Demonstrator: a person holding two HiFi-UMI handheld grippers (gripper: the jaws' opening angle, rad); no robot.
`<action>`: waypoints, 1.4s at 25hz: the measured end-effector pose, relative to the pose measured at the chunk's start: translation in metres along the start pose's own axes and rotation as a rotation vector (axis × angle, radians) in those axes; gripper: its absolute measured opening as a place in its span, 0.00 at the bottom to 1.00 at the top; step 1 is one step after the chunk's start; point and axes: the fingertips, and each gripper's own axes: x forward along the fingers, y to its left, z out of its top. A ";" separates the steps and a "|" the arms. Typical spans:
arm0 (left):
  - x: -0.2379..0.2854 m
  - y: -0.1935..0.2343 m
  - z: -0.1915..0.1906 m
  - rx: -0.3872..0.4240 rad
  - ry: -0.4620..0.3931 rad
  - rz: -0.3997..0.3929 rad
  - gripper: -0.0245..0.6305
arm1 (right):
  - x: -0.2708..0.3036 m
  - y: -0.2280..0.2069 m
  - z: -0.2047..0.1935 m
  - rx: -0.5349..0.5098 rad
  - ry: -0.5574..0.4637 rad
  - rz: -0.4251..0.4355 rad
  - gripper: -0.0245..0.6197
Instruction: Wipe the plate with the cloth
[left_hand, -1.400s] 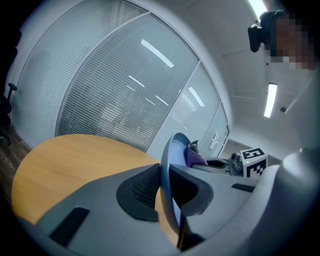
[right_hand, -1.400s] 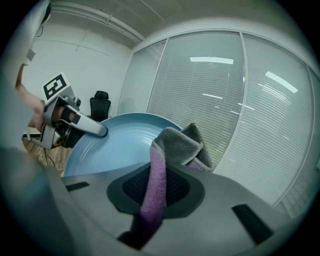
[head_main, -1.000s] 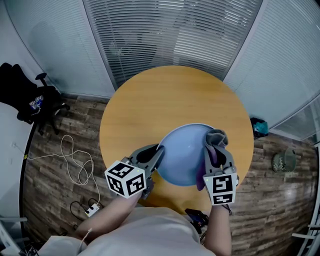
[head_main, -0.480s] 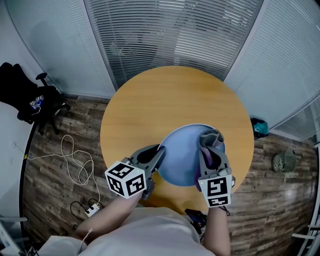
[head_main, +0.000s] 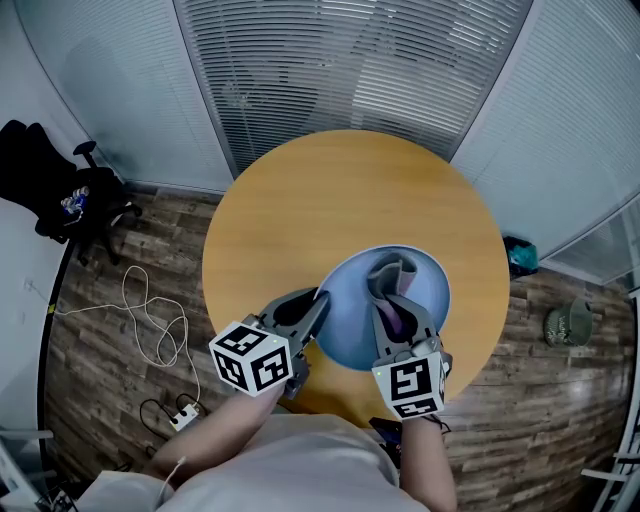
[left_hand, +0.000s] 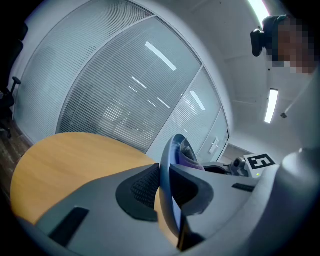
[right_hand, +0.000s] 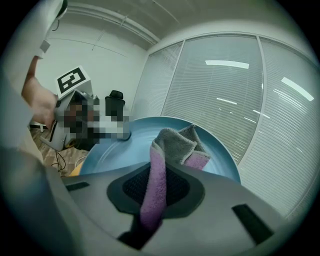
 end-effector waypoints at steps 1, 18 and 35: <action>-0.001 0.000 0.000 -0.001 -0.001 0.001 0.11 | 0.001 0.003 0.002 -0.004 -0.003 0.007 0.12; -0.005 0.002 0.000 -0.011 -0.006 0.000 0.11 | 0.014 0.053 0.026 -0.059 -0.036 0.133 0.12; -0.006 0.000 0.004 -0.024 -0.017 -0.003 0.11 | 0.003 0.031 0.016 -0.054 -0.008 0.096 0.12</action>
